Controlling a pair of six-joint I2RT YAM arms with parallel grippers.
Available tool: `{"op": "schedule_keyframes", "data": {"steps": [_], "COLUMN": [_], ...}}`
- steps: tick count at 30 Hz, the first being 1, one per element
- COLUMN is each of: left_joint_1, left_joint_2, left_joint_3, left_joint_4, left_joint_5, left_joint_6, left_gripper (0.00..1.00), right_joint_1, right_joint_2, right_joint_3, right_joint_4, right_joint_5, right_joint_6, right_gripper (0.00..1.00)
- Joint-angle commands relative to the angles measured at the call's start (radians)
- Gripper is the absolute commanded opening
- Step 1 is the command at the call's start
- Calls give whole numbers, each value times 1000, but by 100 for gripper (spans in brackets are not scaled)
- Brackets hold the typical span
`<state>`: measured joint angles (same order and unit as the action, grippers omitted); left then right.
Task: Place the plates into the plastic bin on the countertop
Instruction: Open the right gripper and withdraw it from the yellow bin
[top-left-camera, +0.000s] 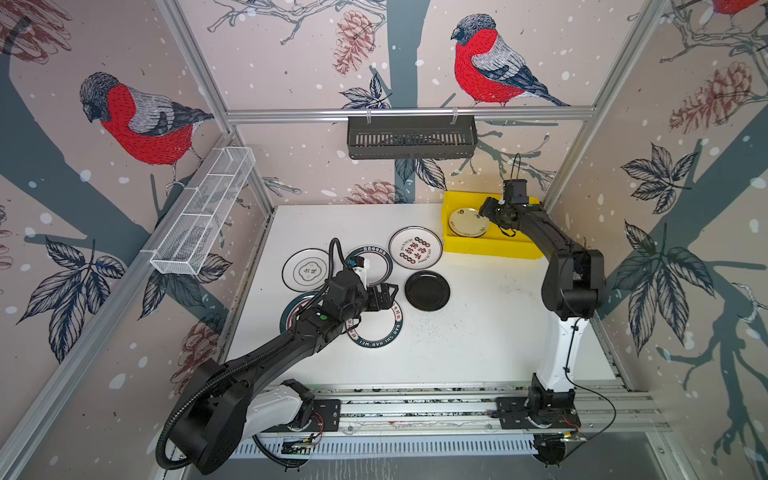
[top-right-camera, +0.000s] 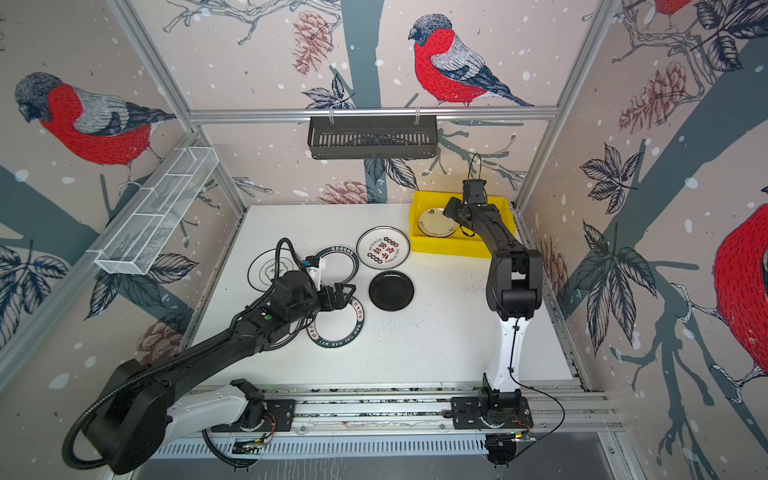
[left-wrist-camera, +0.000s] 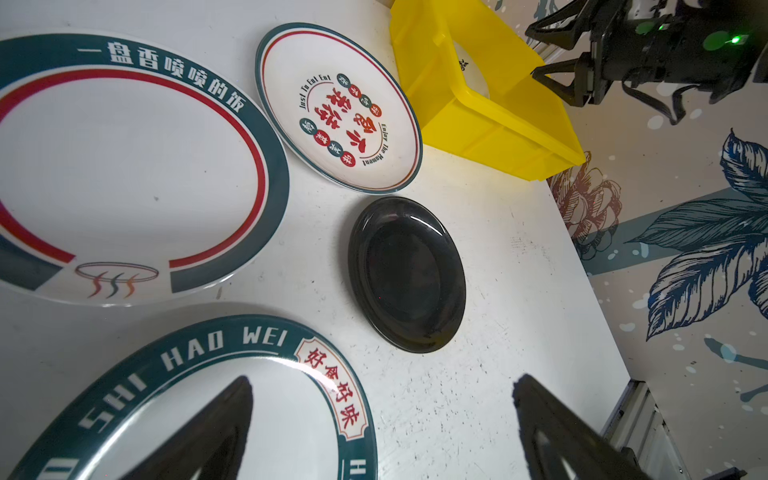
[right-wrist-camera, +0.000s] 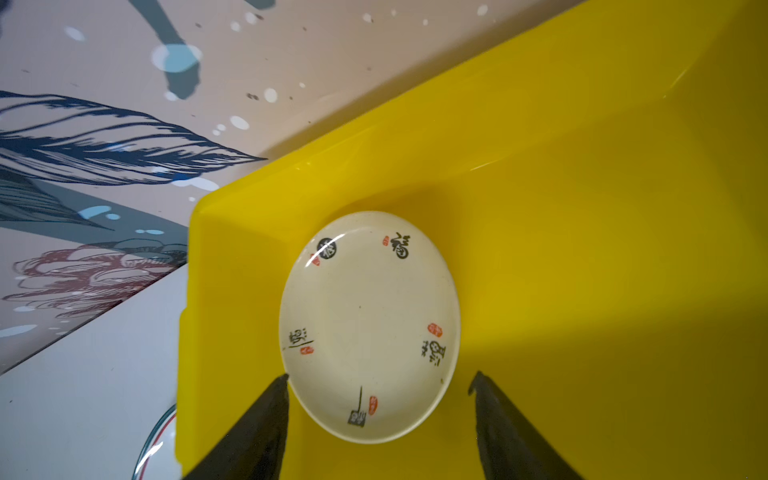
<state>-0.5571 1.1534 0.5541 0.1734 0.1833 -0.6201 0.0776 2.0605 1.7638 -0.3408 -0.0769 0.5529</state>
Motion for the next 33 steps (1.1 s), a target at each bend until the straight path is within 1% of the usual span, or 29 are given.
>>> {"op": "schedule_keyframes", "data": {"steps": [1, 3, 7, 11, 14, 18, 19, 24, 26, 33], "left_joint_1": [5, 9, 15, 26, 39, 50, 52, 56, 56, 58], "left_joint_2": [-19, -33, -50, -48, -49, -78, -87, -123, -134, -191], "left_joint_3": [-5, -9, -25, -45, -45, -53, -55, -65, -66, -100], "left_joint_4": [11, 9, 15, 42, 35, 32, 30, 19, 9, -21], "left_joint_5": [-6, -7, -5, 22, 31, 26, 22, 16, 12, -27], "left_joint_6": [14, 16, 11, -4, -3, 3, 5, 2, 2, -4], "left_gripper": [97, 97, 97, 97, 97, 97, 97, 97, 97, 97], "right_joint_1": [5, 7, 23, 38, 48, 52, 52, 53, 53, 58], "right_joint_2": [-97, -178, -377, -553, -676, -839, -878, -1035, -1085, -1180], "right_joint_3": [-55, -119, -298, -454, -575, -715, -744, -854, -901, -1045], "right_joint_4": [12, 25, 83, 119, 160, 183, 179, 138, 132, 122], "right_joint_5": [38, 43, 44, 20, -43, -109, -112, -115, -147, -224], "right_joint_6": [-24, -21, -7, 19, 39, 56, 55, 49, 50, 83], "right_gripper": [73, 73, 76, 79, 83, 95, 96, 98, 99, 99]}}
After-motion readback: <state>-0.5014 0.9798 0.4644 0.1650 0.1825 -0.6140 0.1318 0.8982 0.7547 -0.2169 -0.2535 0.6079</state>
